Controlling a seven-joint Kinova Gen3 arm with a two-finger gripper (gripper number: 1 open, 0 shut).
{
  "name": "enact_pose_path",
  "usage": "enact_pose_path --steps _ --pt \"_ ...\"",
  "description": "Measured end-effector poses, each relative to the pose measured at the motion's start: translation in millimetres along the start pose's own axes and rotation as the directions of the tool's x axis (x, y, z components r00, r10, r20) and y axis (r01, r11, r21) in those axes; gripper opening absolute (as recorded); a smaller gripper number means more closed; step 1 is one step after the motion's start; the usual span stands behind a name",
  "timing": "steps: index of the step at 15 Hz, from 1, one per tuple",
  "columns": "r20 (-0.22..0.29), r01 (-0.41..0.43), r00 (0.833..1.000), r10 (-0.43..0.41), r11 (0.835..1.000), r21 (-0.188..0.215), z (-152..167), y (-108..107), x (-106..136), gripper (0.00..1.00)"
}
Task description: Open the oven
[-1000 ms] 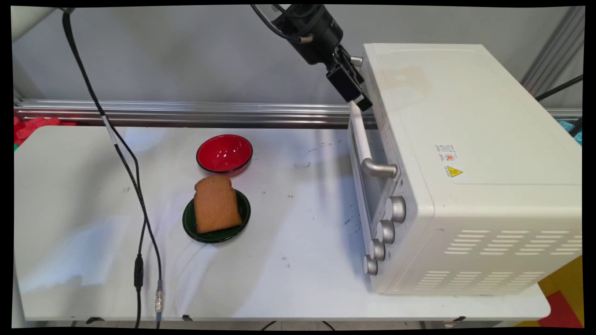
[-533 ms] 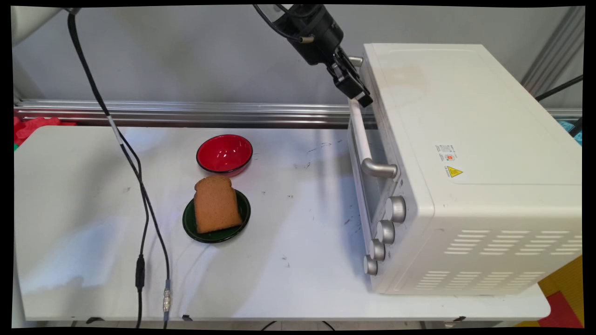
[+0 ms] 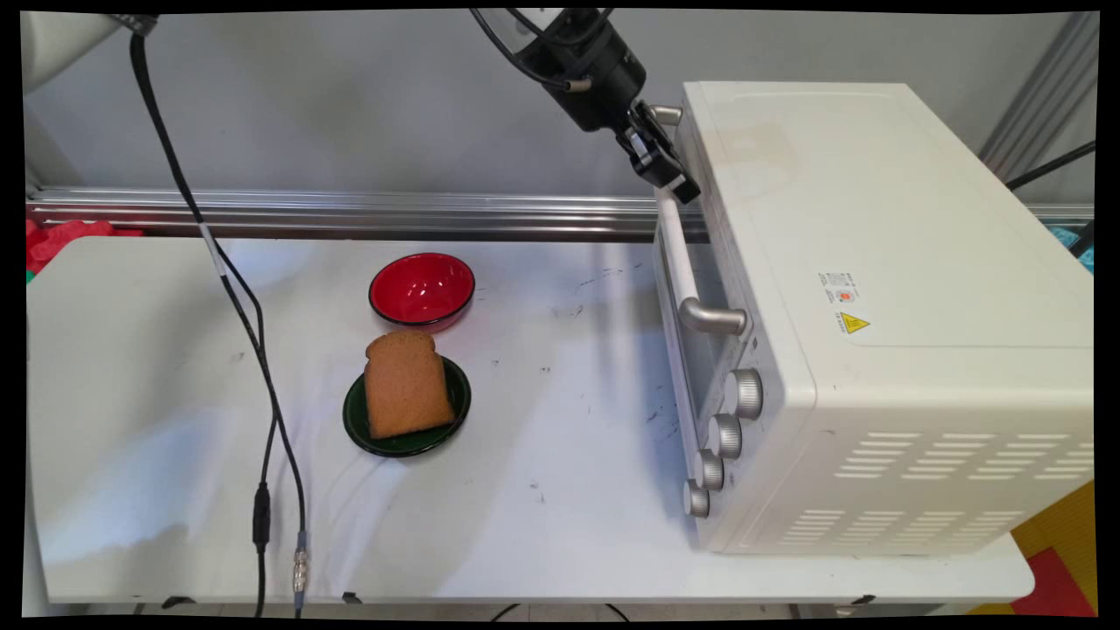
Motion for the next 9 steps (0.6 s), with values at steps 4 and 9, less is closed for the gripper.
enact_pose_path --steps 4,9 --pt "-0.011 0.003 1.0 -0.003 1.0 0.005 8 -1 -5 0.0" --pt "0.002 -0.003 1.0 0.002 1.0 0.011 14 -3 -14 0.0"
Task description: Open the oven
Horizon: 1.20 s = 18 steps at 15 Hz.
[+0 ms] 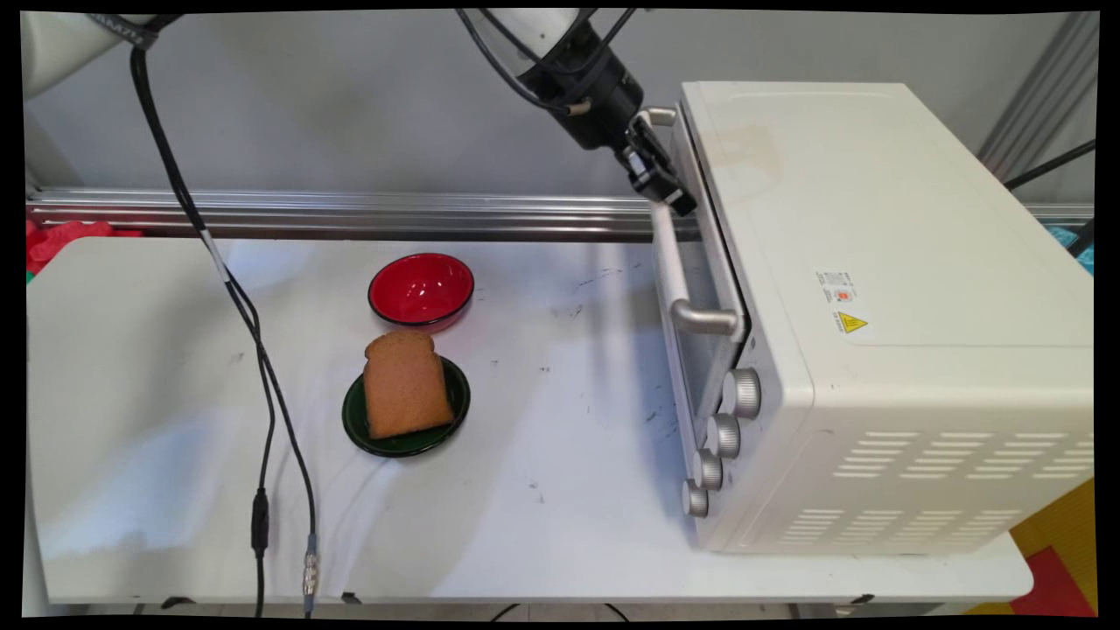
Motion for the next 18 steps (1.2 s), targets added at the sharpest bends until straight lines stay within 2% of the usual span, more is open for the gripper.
enact_pose_path --steps 7,13,18 --pt "0.089 -0.003 0.996 0.003 1.0 -0.004 -12 3 -34 0.0" --pt "0.162 0.006 0.987 -0.005 1.0 -0.011 -31 8 -82 0.0" --pt "0.19 0.0 0.982 0.0 1.0 0.001 -33 4 -116 0.0"
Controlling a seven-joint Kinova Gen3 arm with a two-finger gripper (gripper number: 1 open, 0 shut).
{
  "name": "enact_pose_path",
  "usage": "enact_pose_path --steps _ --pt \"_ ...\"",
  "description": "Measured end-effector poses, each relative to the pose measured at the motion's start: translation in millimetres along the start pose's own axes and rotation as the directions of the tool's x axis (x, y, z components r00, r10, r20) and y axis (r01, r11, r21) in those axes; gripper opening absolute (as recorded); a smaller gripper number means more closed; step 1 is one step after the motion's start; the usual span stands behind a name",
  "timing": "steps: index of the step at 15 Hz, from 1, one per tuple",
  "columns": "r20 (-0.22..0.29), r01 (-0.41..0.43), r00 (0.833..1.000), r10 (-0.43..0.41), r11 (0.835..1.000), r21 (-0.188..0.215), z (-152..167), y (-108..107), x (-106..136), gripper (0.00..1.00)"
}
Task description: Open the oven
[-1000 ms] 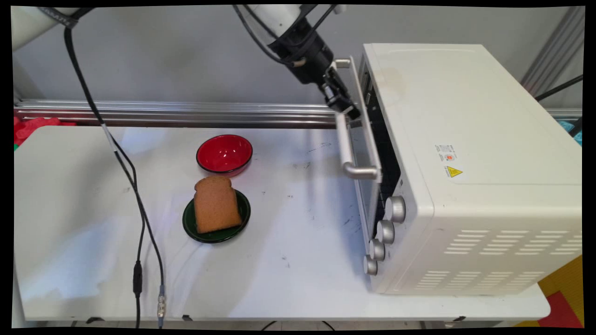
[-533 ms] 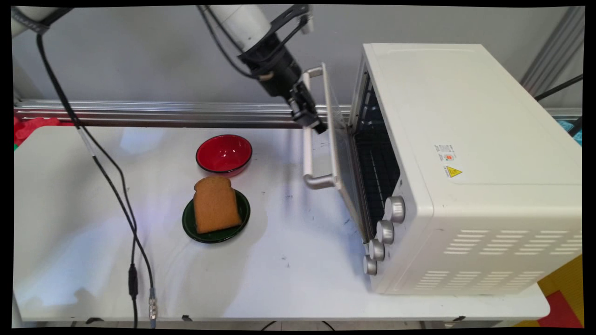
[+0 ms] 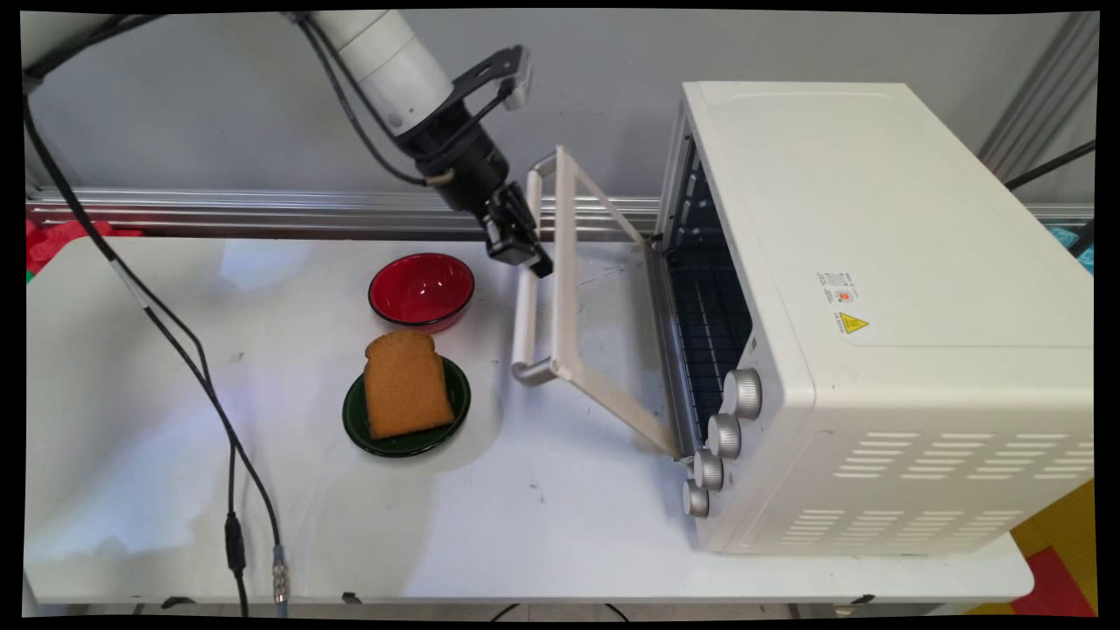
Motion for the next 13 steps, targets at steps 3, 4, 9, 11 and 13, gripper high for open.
enact_pose_path --steps 3,4,9,11,13 --pt "0.008 -0.004 1.0 0.004 1.0 0.01 6 -3 -16 0.0" --pt "0.011 -0.006 1.0 0.005 1.0 0.013 8 -5 -21 0.0" --pt "0.026 -0.016 1.0 0.015 1.0 0.025 18 -11 -49 0.0" --pt "0.031 -0.02 0.999 0.019 0.999 0.027 22 -13 -62 0.0" --pt "0.033 -0.023 0.999 0.022 0.999 0.028 24 -14 -70 0.0"
